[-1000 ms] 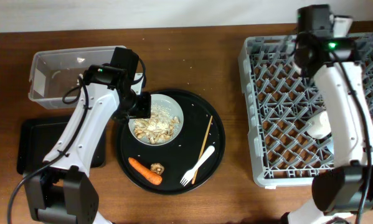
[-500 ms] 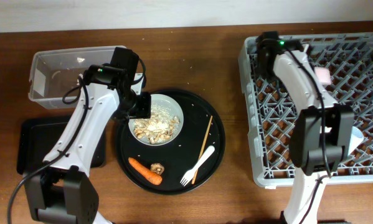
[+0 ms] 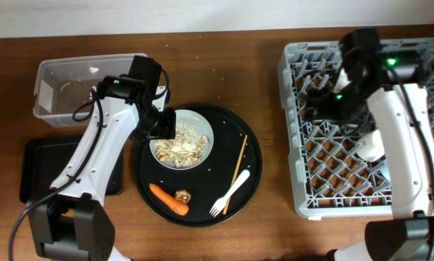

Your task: Sort waste into correct bins and load items into the dishwasher rack

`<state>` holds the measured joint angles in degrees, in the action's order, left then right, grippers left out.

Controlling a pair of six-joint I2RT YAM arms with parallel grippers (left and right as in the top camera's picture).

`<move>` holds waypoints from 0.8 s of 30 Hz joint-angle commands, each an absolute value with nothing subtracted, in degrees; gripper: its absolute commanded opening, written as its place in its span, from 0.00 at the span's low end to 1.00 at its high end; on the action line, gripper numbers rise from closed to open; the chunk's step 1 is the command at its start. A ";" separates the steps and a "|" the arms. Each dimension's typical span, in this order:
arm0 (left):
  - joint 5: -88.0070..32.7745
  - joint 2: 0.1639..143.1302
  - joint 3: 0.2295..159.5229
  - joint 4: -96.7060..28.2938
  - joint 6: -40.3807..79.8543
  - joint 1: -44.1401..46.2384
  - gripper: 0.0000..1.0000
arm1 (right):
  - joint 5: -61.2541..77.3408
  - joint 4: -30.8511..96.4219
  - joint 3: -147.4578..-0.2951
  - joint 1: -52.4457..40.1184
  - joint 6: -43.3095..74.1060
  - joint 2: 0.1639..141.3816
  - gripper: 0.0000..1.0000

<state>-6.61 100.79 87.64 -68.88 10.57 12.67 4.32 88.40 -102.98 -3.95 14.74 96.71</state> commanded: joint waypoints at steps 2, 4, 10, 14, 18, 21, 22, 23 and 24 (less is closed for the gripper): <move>-6.63 101.30 87.79 -71.26 11.27 13.43 0.53 | 10.94 88.77 -100.92 -7.84 14.22 96.84 0.99; -6.66 101.30 87.68 -72.12 11.22 16.23 0.53 | 8.80 89.43 -100.92 -6.98 14.17 96.84 0.99; -6.39 101.30 78.17 -67.00 11.07 34.72 0.63 | 4.01 92.82 -100.92 4.97 12.16 96.77 0.99; -6.33 101.32 70.98 -60.69 10.59 41.76 0.65 | 4.08 92.55 -100.92 6.83 11.53 96.77 0.99; -6.20 101.32 64.20 -50.96 9.56 44.69 0.64 | 4.10 92.58 -100.92 6.79 11.53 96.77 0.99; -6.68 101.32 61.56 -47.59 9.54 44.86 0.63 | 4.47 92.55 -100.92 6.79 11.53 96.77 0.99; -6.79 101.32 61.56 -47.11 9.54 44.86 0.63 | 4.47 92.58 -100.92 6.79 11.53 96.77 0.99; -6.81 101.43 61.52 -46.74 9.54 44.86 0.63 | 4.47 92.60 -100.92 6.79 11.53 96.77 0.99; -7.66 102.08 61.52 -46.74 9.50 44.86 0.63 | 4.47 92.62 -100.92 6.79 11.53 96.77 0.99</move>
